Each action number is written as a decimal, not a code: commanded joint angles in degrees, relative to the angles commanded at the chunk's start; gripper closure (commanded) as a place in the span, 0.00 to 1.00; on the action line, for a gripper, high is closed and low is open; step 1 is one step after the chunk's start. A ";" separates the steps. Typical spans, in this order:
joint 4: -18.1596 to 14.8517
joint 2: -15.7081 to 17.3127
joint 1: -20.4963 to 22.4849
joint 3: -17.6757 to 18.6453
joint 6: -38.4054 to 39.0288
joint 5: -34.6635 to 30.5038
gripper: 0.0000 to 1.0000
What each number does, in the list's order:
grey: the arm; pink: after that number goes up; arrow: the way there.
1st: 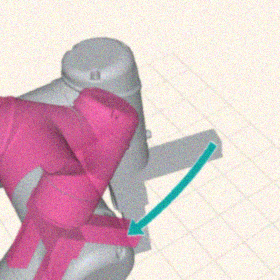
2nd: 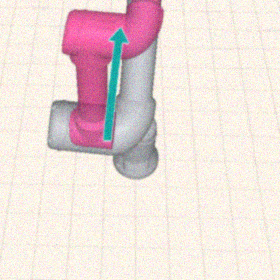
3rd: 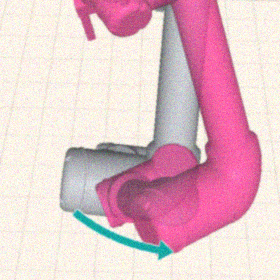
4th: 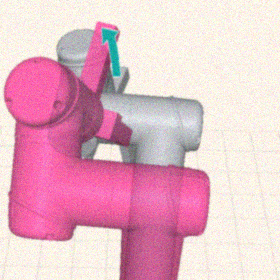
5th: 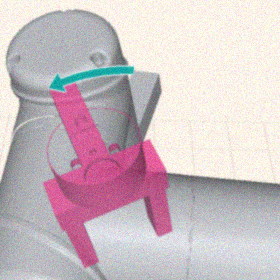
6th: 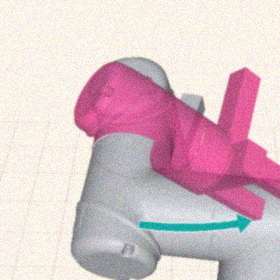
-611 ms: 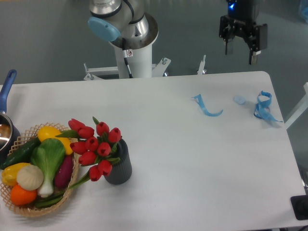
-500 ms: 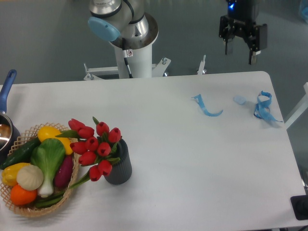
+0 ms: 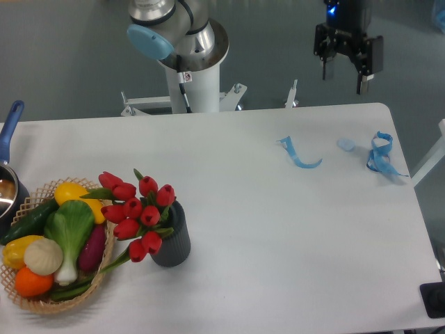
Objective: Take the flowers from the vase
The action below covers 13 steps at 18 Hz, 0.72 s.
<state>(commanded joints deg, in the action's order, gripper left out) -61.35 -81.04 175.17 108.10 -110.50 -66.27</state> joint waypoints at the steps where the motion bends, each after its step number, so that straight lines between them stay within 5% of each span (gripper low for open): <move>1: 0.09 0.00 -0.09 0.26 1.94 0.52 0.00; 8: 0.00 -0.52 -0.62 1.94 11.09 9.39 0.00; 13: 0.09 -0.96 -5.17 3.08 20.13 12.39 0.00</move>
<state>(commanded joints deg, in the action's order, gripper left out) -61.26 -82.00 169.99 111.18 -90.37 -53.88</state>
